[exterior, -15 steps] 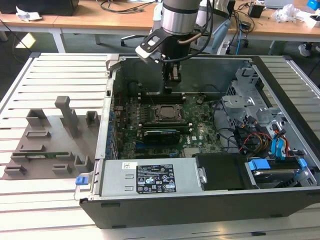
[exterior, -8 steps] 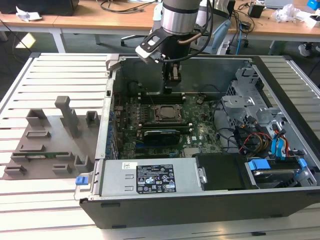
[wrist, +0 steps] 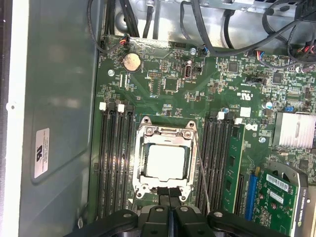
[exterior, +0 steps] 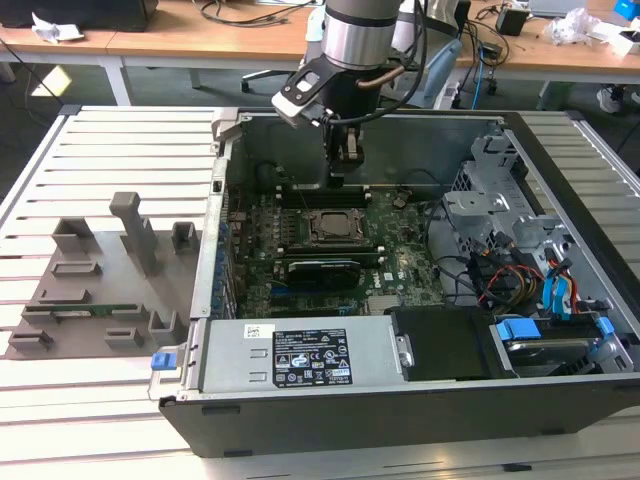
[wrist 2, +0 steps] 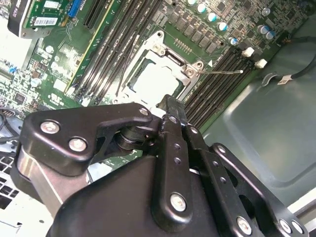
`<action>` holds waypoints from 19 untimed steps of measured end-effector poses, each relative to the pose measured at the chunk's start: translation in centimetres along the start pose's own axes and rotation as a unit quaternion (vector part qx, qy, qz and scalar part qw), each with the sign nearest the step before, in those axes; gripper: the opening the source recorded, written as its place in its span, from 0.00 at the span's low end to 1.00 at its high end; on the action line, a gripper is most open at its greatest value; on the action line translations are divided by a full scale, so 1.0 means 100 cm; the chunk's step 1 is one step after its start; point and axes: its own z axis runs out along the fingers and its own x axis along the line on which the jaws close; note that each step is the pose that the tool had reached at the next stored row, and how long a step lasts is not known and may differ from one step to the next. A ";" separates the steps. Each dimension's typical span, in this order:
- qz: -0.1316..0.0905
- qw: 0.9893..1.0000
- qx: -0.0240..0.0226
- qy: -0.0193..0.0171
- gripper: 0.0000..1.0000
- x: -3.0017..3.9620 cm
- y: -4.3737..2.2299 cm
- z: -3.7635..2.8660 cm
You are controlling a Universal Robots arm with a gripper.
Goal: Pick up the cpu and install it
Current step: 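Install the first cpu locking lever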
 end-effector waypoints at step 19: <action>-0.240 0.971 -0.013 -0.014 0.11 0.0000 0.0000 0.0001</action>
